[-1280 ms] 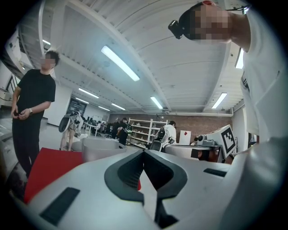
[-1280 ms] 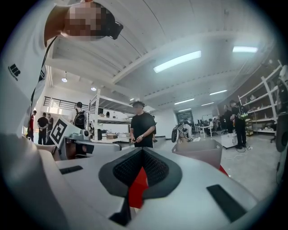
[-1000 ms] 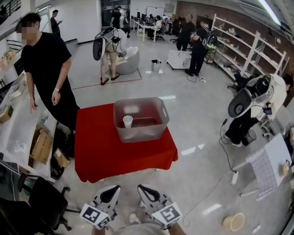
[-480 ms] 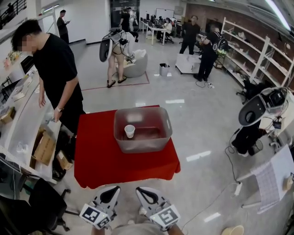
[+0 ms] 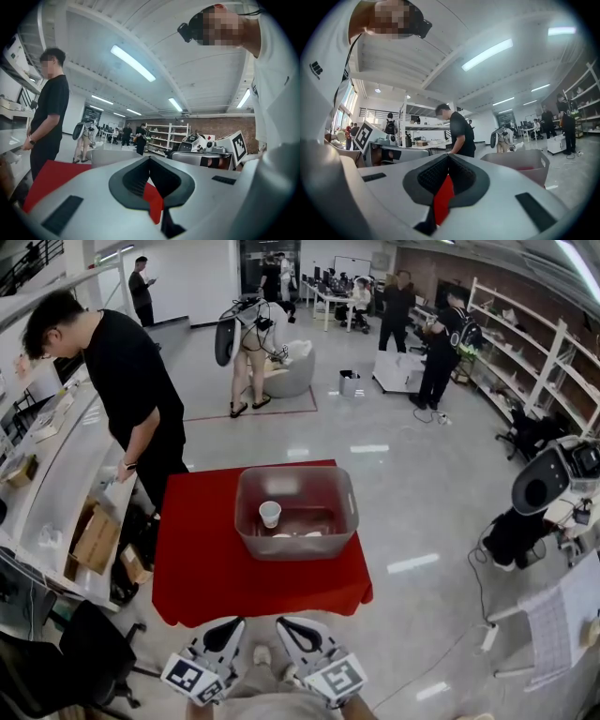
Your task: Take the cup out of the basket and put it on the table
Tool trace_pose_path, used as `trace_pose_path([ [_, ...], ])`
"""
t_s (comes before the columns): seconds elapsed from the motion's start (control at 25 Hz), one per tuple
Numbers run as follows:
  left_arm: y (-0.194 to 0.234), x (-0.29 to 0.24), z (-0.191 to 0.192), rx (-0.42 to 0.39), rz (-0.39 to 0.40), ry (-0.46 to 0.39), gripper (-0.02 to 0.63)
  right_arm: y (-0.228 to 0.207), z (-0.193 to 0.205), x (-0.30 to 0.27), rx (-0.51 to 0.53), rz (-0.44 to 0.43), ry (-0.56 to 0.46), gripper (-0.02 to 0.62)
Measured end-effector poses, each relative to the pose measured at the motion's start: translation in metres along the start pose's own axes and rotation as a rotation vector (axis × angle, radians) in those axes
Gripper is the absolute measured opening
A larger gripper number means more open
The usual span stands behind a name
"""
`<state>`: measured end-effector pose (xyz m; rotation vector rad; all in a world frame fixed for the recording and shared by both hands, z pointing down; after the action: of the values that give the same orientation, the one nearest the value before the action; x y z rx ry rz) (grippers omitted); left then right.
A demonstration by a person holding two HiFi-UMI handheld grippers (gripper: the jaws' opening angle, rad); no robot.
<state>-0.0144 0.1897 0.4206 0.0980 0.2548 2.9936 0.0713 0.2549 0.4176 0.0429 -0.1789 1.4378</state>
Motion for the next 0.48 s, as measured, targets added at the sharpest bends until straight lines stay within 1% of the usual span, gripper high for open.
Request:
trace_pose_path([
  [0.24,0.018,-0.023,-0.001,-0.006,0.003,0.002,0.006,-0.022,0.003,-0.018,-0.005,0.007,-0.003,0.008],
  [0.48,0.047,-0.053,-0.001,-0.001,0.019,0.003,0.005,-0.051,0.009,-0.045,0.013,0.023,0.013,0.008],
])
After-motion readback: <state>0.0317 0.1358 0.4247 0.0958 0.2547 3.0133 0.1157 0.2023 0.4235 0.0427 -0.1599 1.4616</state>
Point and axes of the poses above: the fingertips, and each gripper's own axes: x backward along the fingers, y to its left, z out of its underside, the point moved 3 cm from there along x, backward along the fingers, and after that the axes turned 8 degrees about -y, right-handed, at the moved point
